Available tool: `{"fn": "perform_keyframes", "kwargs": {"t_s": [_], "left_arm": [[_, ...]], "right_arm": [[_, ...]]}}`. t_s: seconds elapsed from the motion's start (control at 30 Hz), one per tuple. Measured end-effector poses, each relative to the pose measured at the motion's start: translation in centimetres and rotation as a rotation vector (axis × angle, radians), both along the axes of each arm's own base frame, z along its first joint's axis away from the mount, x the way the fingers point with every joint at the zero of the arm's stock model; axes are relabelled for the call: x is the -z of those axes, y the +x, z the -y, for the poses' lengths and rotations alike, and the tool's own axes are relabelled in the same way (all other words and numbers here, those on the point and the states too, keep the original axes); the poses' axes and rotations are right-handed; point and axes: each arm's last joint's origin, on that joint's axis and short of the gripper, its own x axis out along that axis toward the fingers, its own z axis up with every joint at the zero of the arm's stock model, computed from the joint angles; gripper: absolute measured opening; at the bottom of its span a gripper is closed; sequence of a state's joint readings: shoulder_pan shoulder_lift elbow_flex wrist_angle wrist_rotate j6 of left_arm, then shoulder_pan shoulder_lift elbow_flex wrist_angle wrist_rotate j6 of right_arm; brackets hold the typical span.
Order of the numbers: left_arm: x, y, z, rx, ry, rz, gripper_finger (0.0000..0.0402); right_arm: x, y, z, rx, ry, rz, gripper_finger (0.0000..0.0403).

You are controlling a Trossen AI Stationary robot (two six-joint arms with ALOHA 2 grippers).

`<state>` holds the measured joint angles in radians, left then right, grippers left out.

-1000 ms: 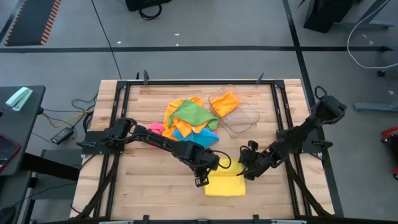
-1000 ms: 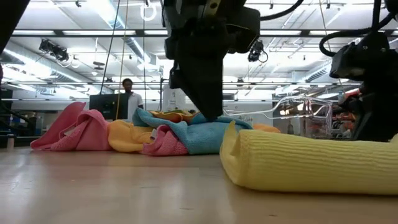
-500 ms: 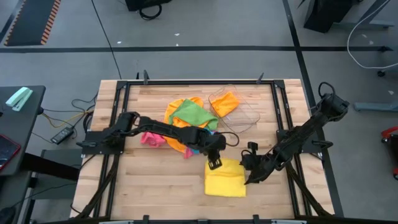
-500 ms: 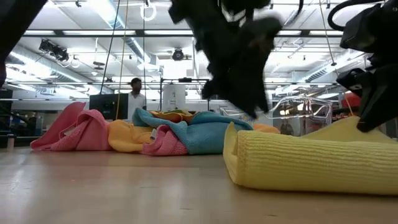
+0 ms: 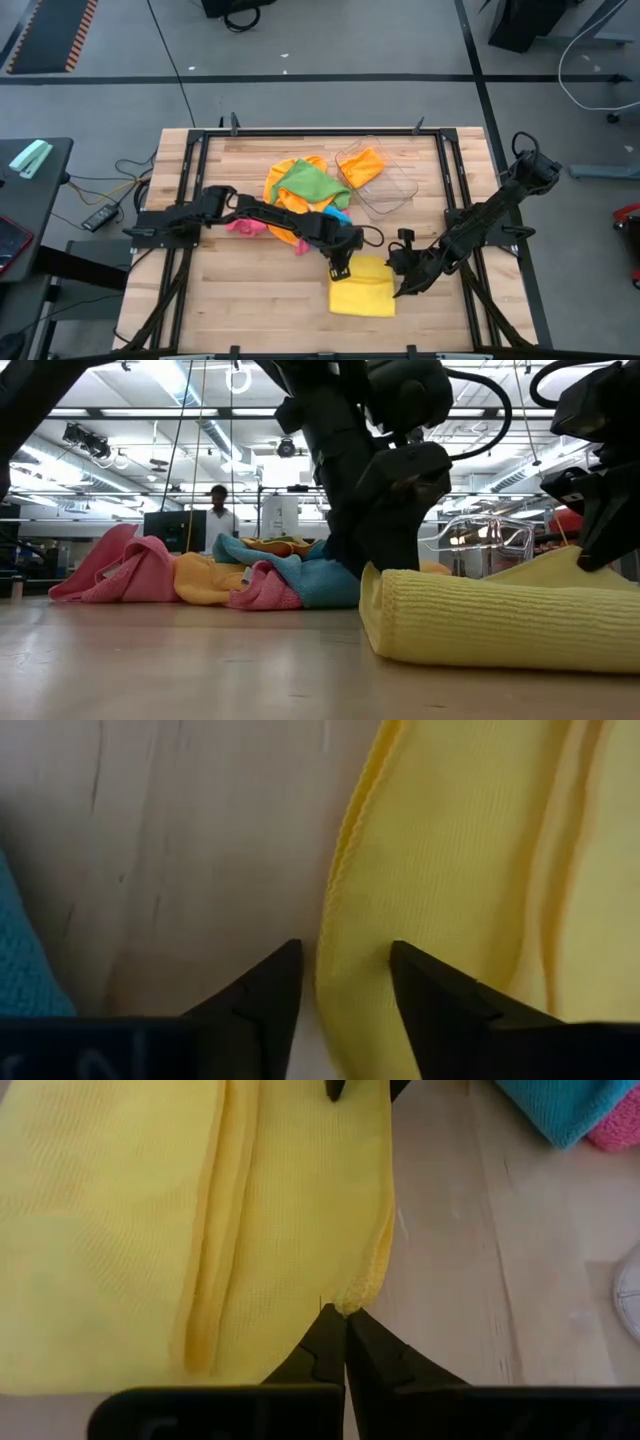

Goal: Fold microfiber towels
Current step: Fold the yellow towel

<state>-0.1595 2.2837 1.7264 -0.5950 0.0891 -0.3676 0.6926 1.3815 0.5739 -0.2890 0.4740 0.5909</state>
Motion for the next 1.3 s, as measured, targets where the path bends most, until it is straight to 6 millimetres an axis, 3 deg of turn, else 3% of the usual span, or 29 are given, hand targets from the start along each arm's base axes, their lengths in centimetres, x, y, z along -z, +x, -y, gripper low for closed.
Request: {"fn": "perform_keyframes", "kwargs": {"t_s": [0.2, 0.27, 0.43, 0.93, 1.3], "left_arm": [[0.1, -0.1, 0.4, 0.045, 0.010, 0.001, 0.0037], [0.1, -0.1, 0.4, 0.033, -0.021, -0.003, 0.0014], [-0.7, -0.4, 0.6, 0.025, -0.064, -0.011, 0.0013], [-6.3, -1.3, -0.3, -0.009, -0.034, 0.101, 0.0013], [-7.1, -1.8, 3.8, 0.108, -0.036, 0.167, 0.0016]], "right_arm": [[0.0, 0.1, 0.0, -0.002, 0.006, 0.007, 0.0006], [-0.1, 0.1, -0.1, -0.016, 0.008, 0.008, 0.0006], [-0.6, 0.4, -0.4, -0.079, -0.008, 0.012, 0.0006], [-3.3, 0.9, -0.6, -0.211, -0.242, -0.094, 0.0006], [-6.2, 1.3, -2.1, -0.360, -0.304, -0.081, 0.0006]]}}
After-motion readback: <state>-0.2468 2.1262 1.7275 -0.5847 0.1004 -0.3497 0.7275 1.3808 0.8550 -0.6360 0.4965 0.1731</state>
